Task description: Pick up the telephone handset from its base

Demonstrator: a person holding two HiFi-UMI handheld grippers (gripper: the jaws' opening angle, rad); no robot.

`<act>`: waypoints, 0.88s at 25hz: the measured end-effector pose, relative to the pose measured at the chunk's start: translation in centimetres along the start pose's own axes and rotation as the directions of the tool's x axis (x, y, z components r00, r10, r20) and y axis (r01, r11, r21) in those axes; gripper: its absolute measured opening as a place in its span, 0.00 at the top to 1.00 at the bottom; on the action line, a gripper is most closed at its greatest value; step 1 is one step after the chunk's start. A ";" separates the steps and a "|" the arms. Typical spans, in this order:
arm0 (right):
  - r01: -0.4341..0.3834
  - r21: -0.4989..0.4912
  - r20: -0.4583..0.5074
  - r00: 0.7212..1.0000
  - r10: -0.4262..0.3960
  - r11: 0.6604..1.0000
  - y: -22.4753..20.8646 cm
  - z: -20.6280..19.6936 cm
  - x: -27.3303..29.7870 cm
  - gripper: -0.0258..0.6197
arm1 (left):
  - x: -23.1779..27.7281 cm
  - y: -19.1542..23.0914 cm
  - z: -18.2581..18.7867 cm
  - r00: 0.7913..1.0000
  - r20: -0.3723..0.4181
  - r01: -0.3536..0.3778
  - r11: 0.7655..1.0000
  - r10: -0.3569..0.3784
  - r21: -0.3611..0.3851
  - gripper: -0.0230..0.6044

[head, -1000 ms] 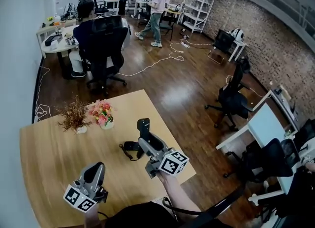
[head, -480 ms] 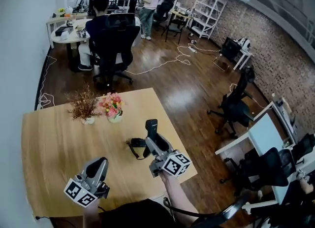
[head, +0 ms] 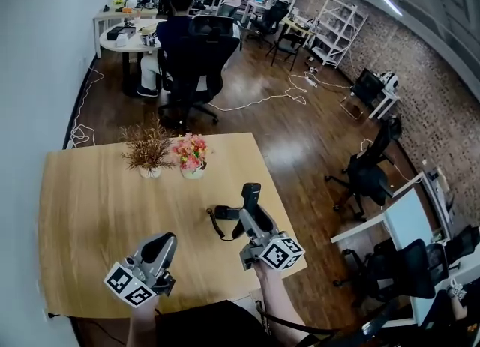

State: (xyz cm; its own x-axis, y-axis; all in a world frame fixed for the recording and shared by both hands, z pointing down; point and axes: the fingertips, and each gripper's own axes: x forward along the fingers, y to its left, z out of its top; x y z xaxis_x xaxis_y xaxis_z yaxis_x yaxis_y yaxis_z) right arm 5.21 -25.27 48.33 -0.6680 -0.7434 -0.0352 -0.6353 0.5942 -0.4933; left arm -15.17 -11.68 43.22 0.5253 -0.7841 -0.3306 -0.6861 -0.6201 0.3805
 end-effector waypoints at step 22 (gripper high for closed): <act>0.053 0.033 -0.031 0.998 -0.052 0.998 -2.4 -4.1 -0.4 0.58 | 0.1 1.2 -2.5 0.999 -0.052 0.003 0.999 -0.005 -0.034 0.95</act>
State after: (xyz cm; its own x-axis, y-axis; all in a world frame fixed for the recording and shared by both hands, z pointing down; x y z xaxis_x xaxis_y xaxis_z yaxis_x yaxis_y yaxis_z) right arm 5.41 -25.09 53.08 -0.6455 -0.7636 0.0174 -0.6568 0.5432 -0.5230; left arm -14.70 -12.60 45.82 0.5537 -0.7816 -0.2872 -0.6673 -0.6228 0.4085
